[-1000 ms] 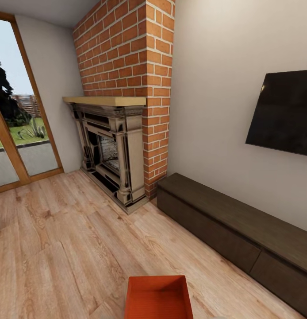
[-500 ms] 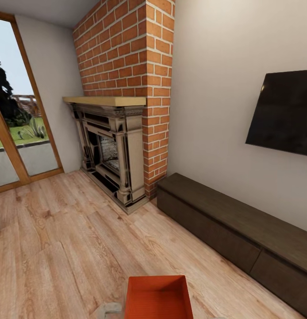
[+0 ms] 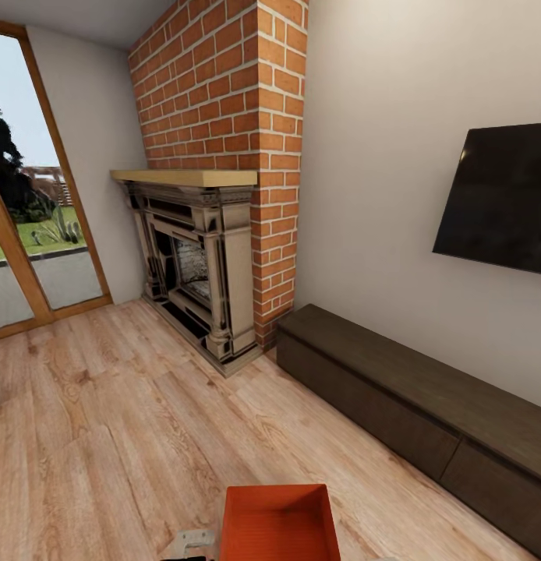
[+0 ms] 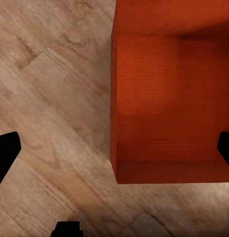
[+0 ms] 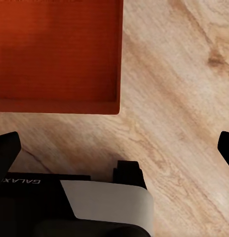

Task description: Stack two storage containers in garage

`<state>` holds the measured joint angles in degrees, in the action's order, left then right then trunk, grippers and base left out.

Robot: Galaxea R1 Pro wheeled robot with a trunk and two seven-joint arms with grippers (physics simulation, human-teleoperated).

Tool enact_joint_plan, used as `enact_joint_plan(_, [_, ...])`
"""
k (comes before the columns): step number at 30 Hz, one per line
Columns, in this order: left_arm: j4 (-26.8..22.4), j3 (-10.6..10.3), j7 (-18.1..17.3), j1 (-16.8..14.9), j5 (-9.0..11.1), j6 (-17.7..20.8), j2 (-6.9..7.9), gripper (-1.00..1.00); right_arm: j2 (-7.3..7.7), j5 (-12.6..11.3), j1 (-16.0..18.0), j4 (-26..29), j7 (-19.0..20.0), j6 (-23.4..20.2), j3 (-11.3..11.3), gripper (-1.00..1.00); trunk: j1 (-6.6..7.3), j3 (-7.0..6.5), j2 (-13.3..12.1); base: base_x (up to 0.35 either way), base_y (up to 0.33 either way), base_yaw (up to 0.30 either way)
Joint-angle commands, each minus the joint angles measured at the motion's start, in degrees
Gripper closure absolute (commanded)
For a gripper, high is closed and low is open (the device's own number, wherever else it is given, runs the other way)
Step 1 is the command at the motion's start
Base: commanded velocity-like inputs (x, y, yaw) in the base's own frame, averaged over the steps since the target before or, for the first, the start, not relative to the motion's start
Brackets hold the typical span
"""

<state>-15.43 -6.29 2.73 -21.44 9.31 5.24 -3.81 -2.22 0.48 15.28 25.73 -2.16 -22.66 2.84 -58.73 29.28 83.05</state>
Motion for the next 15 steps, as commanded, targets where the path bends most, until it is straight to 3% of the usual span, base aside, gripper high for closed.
enact_joint_plan(1, [-0.1, -0.5, 0.3, 0.0, 0.6, 0.3, 0.03, -1.0, 0.03, 0.0, 0.0, 0.1, -0.2, -0.4, 0.3, -1.0, 0.0, 0.06, 0.0, 0.03, 0.0, 0.0])
enact_joint_plan(15, [-0.1, -0.5, 0.3, 0.0, 0.6, 0.2, -0.1, -1.0, 0.03, 0.1, 0.0, 0.0, -0.2, -0.4, 0.3, -1.0, 0.0, 0.06, 0.0, 0.158, 0.031, 0.0])
